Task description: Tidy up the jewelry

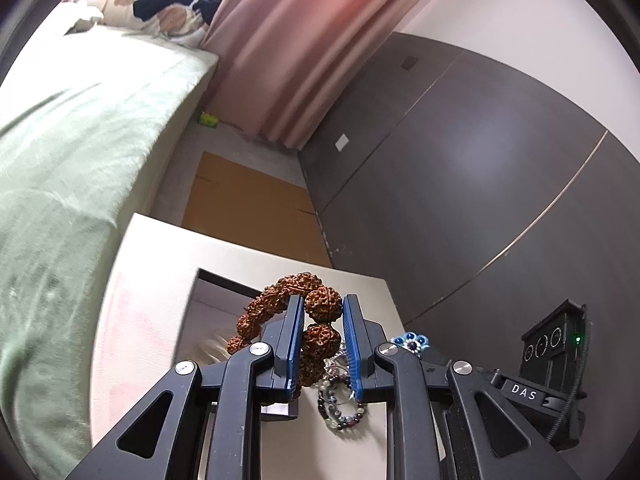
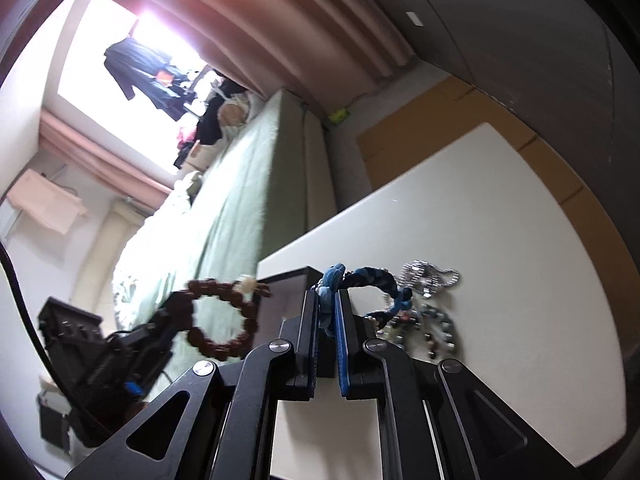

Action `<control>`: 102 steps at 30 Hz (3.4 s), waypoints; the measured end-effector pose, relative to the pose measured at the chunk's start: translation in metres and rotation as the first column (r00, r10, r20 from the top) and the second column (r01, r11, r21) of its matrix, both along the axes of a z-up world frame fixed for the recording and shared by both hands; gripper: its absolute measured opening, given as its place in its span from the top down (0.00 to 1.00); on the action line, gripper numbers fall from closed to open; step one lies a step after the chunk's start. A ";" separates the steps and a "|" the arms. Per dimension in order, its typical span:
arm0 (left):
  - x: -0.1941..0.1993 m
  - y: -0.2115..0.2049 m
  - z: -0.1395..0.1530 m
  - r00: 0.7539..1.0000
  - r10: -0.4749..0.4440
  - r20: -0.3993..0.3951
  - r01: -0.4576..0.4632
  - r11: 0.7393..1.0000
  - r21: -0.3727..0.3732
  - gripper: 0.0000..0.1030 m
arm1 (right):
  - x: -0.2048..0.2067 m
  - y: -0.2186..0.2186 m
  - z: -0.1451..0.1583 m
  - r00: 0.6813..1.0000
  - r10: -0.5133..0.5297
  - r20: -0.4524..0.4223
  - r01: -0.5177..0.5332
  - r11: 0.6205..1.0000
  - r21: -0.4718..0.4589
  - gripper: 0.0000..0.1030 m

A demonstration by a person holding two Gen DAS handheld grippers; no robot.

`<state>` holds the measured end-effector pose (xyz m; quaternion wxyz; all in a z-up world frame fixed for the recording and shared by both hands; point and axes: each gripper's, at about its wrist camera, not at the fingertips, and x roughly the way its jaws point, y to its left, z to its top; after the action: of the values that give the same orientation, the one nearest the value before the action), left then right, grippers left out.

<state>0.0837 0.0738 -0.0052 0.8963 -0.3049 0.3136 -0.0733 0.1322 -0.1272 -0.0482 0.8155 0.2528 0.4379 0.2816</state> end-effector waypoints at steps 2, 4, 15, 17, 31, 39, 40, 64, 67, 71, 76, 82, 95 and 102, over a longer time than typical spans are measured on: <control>0.006 -0.001 -0.006 1.000 -0.023 -0.013 0.022 0.999 -0.032 0.80 | 0.002 0.006 0.000 1.000 0.010 0.004 -0.010 1.000 0.009 0.91; 0.011 -0.005 -0.009 0.999 -0.041 -0.029 0.040 0.999 -0.029 0.80 | 0.003 0.010 -0.001 1.000 0.015 0.004 -0.015 1.000 0.010 0.91; 0.002 0.039 -0.014 0.986 0.140 -0.093 -0.140 0.990 0.012 0.48 | 0.002 0.029 0.000 0.997 0.077 0.031 -0.079 0.994 0.069 0.91; -0.003 0.047 -0.013 0.984 0.157 -0.087 -0.157 0.988 0.005 0.48 | -0.002 0.037 0.001 0.995 0.094 0.041 -0.097 0.991 0.087 0.91; -0.023 0.058 -0.008 0.973 0.217 -0.074 -0.215 0.976 0.032 0.23 | 0.000 0.068 -0.005 0.993 0.118 0.007 -0.118 0.993 0.028 0.53; -0.017 0.029 -0.008 0.981 0.177 -0.075 -0.171 0.982 0.078 0.17 | -0.004 0.014 0.001 1.000 0.009 0.006 -0.010 1.000 0.015 0.39; -0.017 0.023 -0.008 0.983 0.168 -0.075 -0.161 0.983 0.090 0.17 | -0.005 0.009 0.002 1.000 0.004 0.002 -0.004 1.000 0.014 0.39; 0.015 -0.109 -0.029 0.981 -0.069 -0.182 0.112 0.963 0.243 0.17 | 0.004 -0.074 -0.007 0.981 -0.149 -0.126 0.145 0.989 -0.038 0.37; 0.022 -0.120 -0.034 0.972 -0.074 -0.221 0.128 0.962 0.239 0.17 | 0.004 -0.083 -0.008 0.979 -0.156 -0.129 0.155 0.988 -0.022 0.37; 0.033 -0.123 -0.043 0.957 -0.046 -0.288 0.122 0.959 0.254 0.17 | 0.012 -0.092 -0.013 0.974 -0.163 -0.155 0.163 0.987 -0.012 0.37; 0.050 -0.127 -0.053 0.925 -0.021 -0.379 0.120 0.964 0.239 0.23 | 0.015 -0.092 -0.021 0.969 -0.141 -0.203 0.142 0.990 -0.011 0.37; 0.072 -0.136 -0.065 0.881 -0.004 -0.473 0.141 0.957 0.254 0.25 | 0.019 -0.097 -0.029 0.963 -0.129 -0.237 0.126 0.992 -0.029 0.37; 0.097 -0.164 -0.099 0.817 0.028 -0.577 0.191 0.930 0.316 0.31 | 0.023 -0.135 -0.062 0.912 -0.162 -0.377 0.200 0.978 0.066 0.37; 0.103 -0.160 -0.114 0.799 0.069 -0.597 0.160 0.933 0.322 0.42 | 0.023 -0.131 -0.060 0.911 -0.161 -0.379 0.198 0.978 0.063 0.37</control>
<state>0.1869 -0.0858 -0.1194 0.7888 -0.1370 0.5958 0.0632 0.1556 -0.2582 -0.1087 0.7265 0.3812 0.5446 0.1740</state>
